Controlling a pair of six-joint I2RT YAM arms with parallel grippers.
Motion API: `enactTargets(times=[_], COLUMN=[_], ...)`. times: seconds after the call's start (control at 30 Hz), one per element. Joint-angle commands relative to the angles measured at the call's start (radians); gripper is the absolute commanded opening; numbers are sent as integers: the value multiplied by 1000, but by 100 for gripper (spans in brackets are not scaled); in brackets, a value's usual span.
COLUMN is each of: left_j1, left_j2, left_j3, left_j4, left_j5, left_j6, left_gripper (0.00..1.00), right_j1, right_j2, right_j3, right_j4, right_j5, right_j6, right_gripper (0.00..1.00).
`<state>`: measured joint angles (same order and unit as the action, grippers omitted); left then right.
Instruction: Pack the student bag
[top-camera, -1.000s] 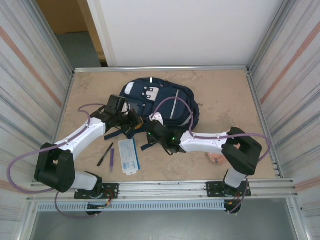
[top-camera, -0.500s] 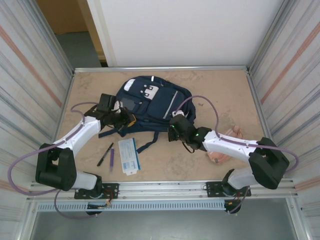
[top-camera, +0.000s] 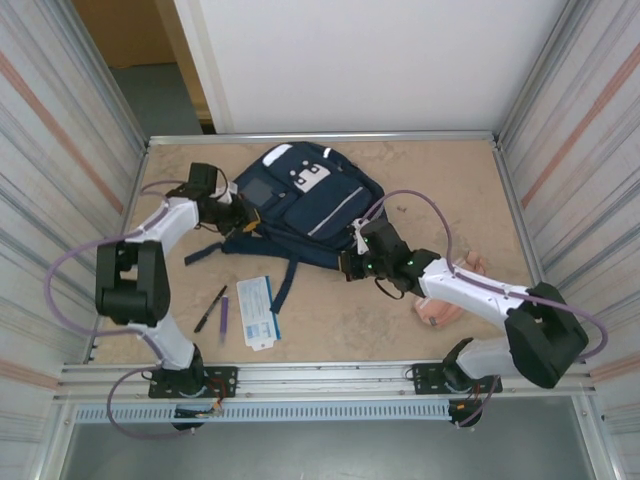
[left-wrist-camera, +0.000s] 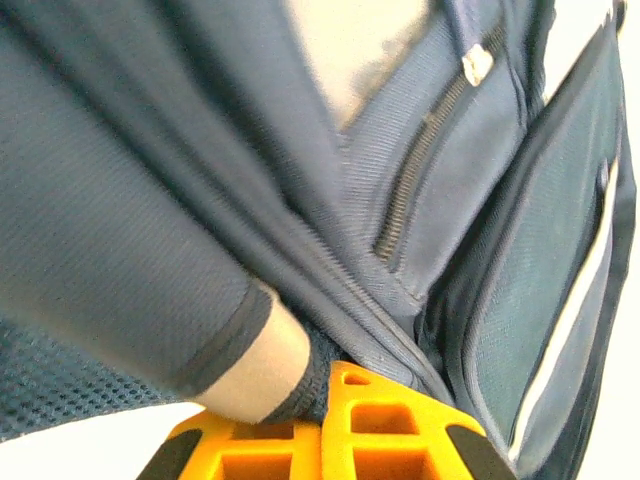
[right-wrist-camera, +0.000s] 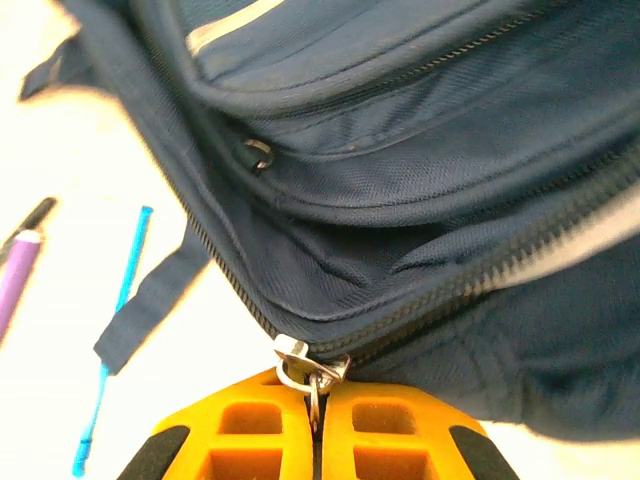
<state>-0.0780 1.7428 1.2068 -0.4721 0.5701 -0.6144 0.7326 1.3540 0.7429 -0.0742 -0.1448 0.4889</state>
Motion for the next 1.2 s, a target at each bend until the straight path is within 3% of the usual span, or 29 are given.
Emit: enactTargets(times=[0.0,0.1,0.23,0.3,0.43,0.6,0.8,1.0,1.1,1.17], left_j1=[72,70,63,17,-68,-85,-170,-169,-156,-149], left_j2=[60,21,-125,-233,-387,-442,-381,-283,-241,-230], left_j3=[105,90,-83,-213,-364,-437,-408,-450,-402,-362], left_j4=[68,12,-29,5,28,124,178,324,319,288], left_j5=[-102,-186,-197,-205,-242,-275,-309,-328,-325,-338], left_j6=[73,21,-113,-183,-276,-357,-410,-425,-390,-347], left_gripper=[15,32,38,46,53,61,59,49,39,12], right_j1=[27,82,111,115,116,128,142,163,160,145], right_j2=[87,197,320,370,438,494,544,586,588,576], right_j3=[61,186,301,348,388,445,498,598,628,616], right_j4=[14,8,30,28,52,71,91,-83,-224,-268], right_j5=[-126,-120,-182,-213,-276,-390,-439,-487,-456,-451], right_j6=[41,55,74,74,79,121,199,231,220,218], right_gripper=[0,0,0,0,0,0,0,0,0,0])
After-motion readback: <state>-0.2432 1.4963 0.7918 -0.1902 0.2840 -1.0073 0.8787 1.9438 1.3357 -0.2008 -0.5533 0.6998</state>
